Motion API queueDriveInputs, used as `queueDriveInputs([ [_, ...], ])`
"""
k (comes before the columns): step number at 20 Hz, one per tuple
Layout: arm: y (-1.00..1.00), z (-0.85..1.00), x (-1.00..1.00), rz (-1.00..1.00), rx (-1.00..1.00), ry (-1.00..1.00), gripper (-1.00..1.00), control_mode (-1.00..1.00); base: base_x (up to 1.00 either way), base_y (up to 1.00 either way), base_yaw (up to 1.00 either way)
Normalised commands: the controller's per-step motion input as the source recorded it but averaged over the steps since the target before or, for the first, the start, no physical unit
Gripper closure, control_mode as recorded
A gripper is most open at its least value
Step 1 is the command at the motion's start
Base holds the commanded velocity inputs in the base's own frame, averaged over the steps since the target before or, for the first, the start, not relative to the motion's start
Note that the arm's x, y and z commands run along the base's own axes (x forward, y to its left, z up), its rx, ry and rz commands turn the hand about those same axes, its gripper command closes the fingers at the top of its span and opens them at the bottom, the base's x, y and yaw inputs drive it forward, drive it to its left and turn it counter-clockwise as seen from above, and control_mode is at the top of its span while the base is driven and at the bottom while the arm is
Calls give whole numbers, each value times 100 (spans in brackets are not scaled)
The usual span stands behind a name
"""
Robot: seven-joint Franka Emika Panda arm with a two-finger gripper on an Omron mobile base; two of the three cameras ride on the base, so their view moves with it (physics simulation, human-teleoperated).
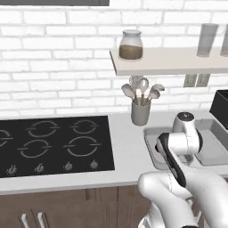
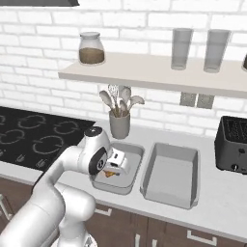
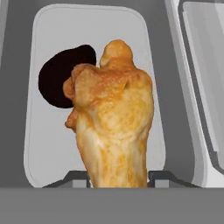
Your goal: Place one avocado and one chicken drumstick in each tupperware on the nearby counter, to pack two identical lunches.
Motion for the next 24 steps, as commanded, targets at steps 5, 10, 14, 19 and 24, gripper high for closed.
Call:
queueDriveInputs([
  [5,-15,-31,33,3,0,5,100,-100,0,0,0],
  [10,0,-44,1,5,0,0,100,-100,0,0,0],
  [14,0,-43,4,4,0,1,100,-100,0,0,0],
  [19,0,-48,1,4,0,0,100,-100,0,0,0],
  [24,5,-32,0,5,0,0,-100,-100,0,0,0],
])
